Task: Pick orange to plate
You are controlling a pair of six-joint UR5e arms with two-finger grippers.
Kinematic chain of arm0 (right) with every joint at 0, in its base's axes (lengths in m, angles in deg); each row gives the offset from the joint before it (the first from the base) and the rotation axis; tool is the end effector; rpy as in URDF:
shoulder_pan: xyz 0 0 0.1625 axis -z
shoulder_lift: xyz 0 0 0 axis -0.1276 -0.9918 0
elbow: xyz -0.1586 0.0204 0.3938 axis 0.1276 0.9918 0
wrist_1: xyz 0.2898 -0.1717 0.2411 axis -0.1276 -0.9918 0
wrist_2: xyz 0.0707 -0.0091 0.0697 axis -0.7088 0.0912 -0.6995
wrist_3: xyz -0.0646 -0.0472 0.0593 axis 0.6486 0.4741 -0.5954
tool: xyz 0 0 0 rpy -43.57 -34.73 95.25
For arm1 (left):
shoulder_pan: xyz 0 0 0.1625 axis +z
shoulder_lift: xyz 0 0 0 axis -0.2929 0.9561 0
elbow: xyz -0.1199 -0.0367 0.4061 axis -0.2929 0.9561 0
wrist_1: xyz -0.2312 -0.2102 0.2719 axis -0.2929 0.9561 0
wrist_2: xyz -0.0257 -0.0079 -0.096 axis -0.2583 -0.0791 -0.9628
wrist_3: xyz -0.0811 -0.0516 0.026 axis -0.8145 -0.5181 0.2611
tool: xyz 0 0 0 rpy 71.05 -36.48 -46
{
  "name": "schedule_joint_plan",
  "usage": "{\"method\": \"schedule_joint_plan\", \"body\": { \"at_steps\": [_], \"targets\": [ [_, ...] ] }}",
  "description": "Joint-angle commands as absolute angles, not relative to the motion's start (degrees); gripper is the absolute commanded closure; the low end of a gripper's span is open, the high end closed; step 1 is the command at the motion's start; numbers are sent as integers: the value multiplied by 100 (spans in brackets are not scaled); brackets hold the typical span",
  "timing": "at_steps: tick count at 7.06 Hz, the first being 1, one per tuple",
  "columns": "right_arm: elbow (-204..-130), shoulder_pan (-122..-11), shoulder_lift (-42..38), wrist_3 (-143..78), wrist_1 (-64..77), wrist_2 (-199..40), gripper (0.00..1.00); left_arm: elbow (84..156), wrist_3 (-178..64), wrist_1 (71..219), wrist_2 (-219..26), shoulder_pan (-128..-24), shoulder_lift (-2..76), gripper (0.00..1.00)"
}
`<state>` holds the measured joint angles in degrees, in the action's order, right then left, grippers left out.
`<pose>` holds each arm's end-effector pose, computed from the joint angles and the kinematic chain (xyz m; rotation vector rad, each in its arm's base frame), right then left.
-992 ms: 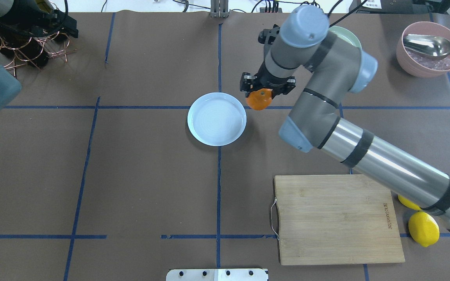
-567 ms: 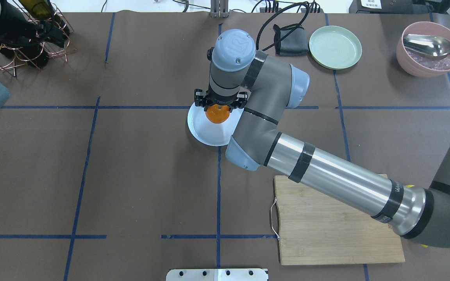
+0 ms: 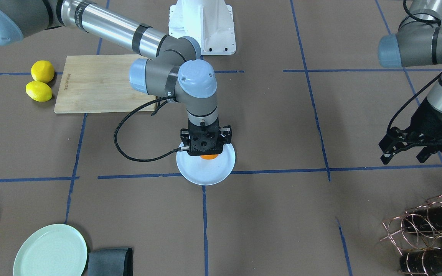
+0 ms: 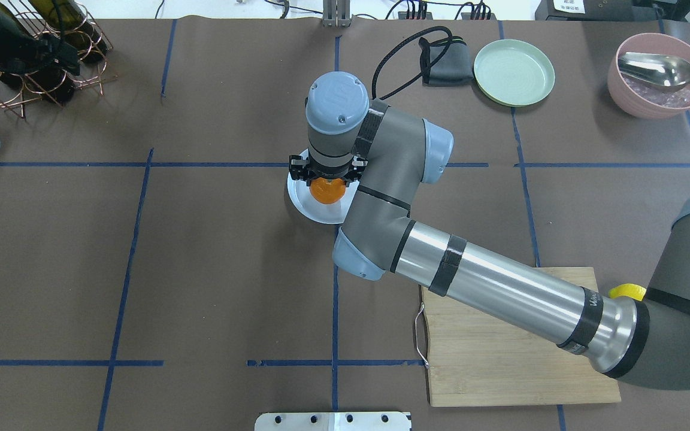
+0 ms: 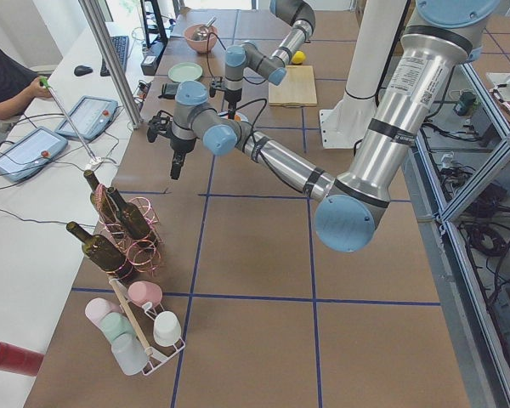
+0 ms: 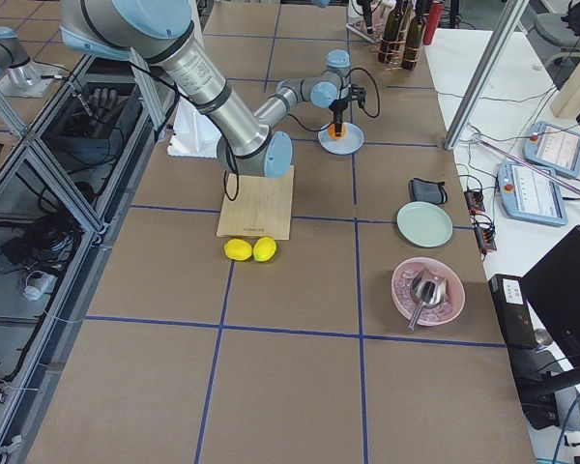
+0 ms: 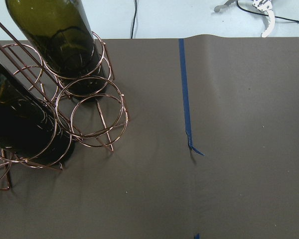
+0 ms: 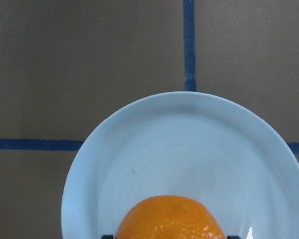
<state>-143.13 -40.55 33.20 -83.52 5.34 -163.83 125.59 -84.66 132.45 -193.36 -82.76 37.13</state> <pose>-0.6219 -0.5311 0.1779 0.1164 -0.8391 0.0590 0.1799 -0.6085 0.3875 0.3230 0.7775 -0.1238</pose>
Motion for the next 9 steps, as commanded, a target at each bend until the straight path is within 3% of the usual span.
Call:
{"method": "schedule_joint_plan", "body": {
  "at_steps": [1,4,6,9],
  "targets": [
    [-14377,-4457,3335,-8189,176,-16531,0,12553,-7343,12951,-19638,-8443,3422,0],
    [-15034,-5553,3169,-6657,-1350,-17240,0,12527,-5714,12255,-19764,-9267,3098,0],
    [-16331,-6616,1613,-4902,-1621,-17629,0,12448,-4185,11465,-19773,-9840,3026,0],
    [-16417,-8155,368,-2396,-1603,-18841,0,12230,-3103,11174,-20289,-10700,2587,0]
  ]
}}
